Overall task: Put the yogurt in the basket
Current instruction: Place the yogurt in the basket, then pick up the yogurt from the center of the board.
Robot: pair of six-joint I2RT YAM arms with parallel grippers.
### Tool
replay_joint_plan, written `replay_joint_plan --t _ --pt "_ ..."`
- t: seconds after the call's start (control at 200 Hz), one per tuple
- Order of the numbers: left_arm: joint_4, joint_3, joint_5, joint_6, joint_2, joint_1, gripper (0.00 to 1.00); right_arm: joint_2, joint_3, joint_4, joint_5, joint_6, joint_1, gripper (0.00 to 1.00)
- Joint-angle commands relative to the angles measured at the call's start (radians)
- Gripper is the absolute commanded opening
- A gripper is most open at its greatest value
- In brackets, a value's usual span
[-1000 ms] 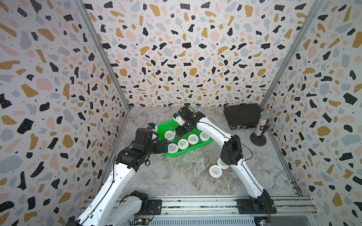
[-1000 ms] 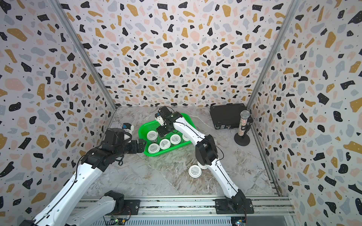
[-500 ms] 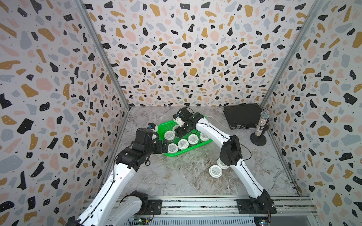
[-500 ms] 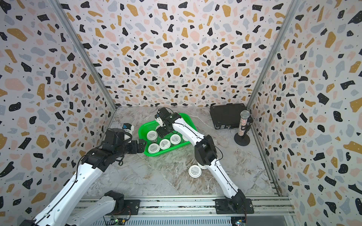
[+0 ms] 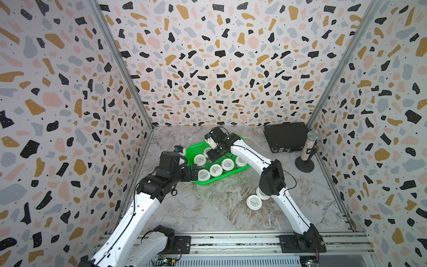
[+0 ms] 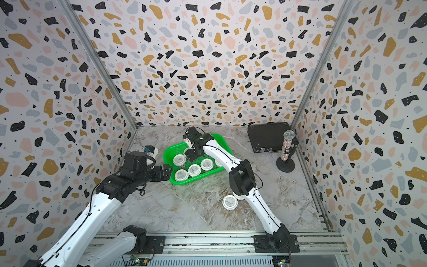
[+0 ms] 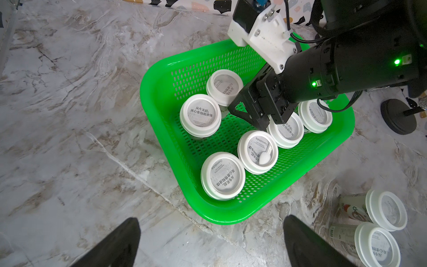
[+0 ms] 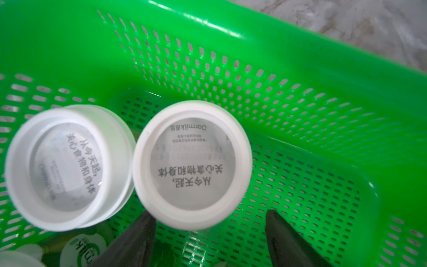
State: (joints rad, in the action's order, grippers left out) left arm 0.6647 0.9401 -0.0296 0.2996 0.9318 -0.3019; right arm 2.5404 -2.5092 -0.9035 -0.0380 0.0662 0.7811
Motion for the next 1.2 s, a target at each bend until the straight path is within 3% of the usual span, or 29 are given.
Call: replay_joint_plan --t 0.0,0.31,0.516,0.621,0.741,0.831,0.931,1.051,1.191 --pt "-0.029 -0.01 -0.011 0.001 -0.01 0.007 0.99 -0.006 -0.042 0.002 0.04 0.008 0.006 0.8" --pt "-0.029 -0.01 -0.013 0.001 -0.008 0.009 1.0 -0.016 -0.04 -0.032 0.053 -0.003 0.005 0.79" --pt "-0.031 -0.009 -0.026 -0.006 -0.002 0.01 1.0 -0.14 0.022 -0.04 0.005 -0.018 0.006 0.8" --pt "-0.03 -0.005 -0.057 -0.024 0.007 0.01 1.0 -0.263 0.13 -0.012 -0.006 -0.028 0.004 0.8" --pt "-0.061 -0.003 -0.143 -0.028 0.03 -0.006 1.0 -0.468 0.393 0.126 -0.063 0.003 -0.033 0.81" --pt "-0.064 0.02 -0.109 -0.021 0.065 -0.114 1.0 -0.645 0.632 0.261 -0.133 0.073 -0.103 0.81" --pt "-0.06 0.072 -0.031 -0.021 0.137 -0.302 1.0 -0.824 0.858 0.345 -0.155 0.126 -0.199 0.81" --pt "-0.061 0.155 0.029 -0.043 0.259 -0.492 0.99 -0.995 1.064 0.358 -0.165 0.17 -0.332 0.8" --pt "-0.096 0.222 0.054 -0.065 0.411 -0.645 0.97 -1.157 1.261 0.385 -0.195 0.209 -0.475 0.81"
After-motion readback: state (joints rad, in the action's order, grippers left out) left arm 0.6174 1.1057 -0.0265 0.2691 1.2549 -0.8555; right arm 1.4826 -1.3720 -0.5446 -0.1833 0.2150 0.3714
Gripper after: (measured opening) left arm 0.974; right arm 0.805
